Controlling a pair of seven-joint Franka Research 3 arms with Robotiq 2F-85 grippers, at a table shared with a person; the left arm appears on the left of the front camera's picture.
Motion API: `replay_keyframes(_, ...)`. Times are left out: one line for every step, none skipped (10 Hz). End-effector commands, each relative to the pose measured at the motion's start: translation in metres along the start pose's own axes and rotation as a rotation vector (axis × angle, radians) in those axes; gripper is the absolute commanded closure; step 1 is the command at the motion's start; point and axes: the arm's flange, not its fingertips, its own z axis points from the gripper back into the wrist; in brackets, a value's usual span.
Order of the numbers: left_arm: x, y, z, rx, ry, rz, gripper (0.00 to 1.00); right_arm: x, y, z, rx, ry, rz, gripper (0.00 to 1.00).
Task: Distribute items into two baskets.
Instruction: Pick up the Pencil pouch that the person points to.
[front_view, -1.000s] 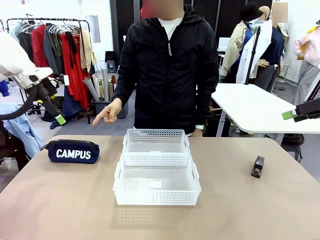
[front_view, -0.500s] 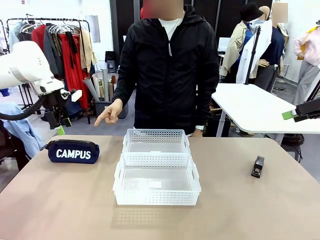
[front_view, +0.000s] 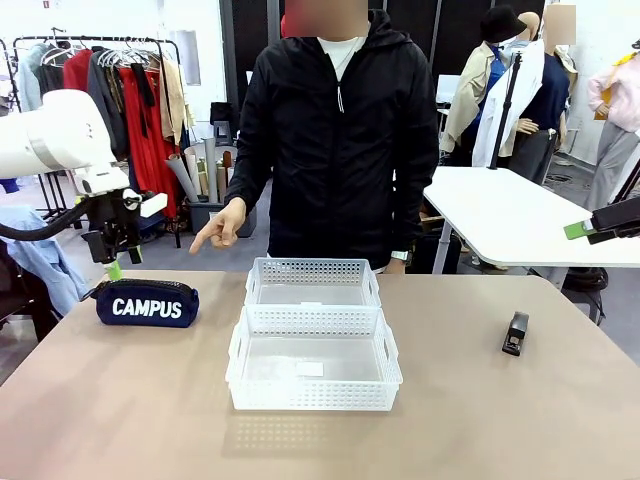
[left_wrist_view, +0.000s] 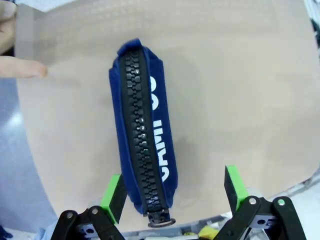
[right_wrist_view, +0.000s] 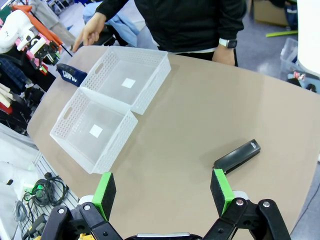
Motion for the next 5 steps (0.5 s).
replay_keyframes(0.001, 0.009, -0.002, 0.030, 0.028, -0.046, 0.00, 0.001, -0.001, 0.000, 0.018, -0.017, 0.004, 0.00)
replay_keyframes(0.004, 0.013, -0.004, 0.074, 0.021, -0.068, 0.00, 0.001, -0.001, 0.000, 0.018, -0.017, 0.004, 0.00)
replay_keyframes(0.002, 0.015, -0.009, 0.111, 0.015, -0.085, 0.00, 0.001, -0.001, 0.000, 0.018, -0.017, 0.004, 0.00)
replay_keyframes(0.000, 0.016, -0.015, 0.121, 0.014, -0.087, 0.00, 0.001, -0.001, 0.000, 0.018, -0.017, 0.004, 0.00)
replay_keyframes(-0.002, 0.014, -0.022, 0.132, 0.013, -0.097, 0.00, 0.001, -0.001, 0.000, 0.018, -0.017, 0.004, 0.00)
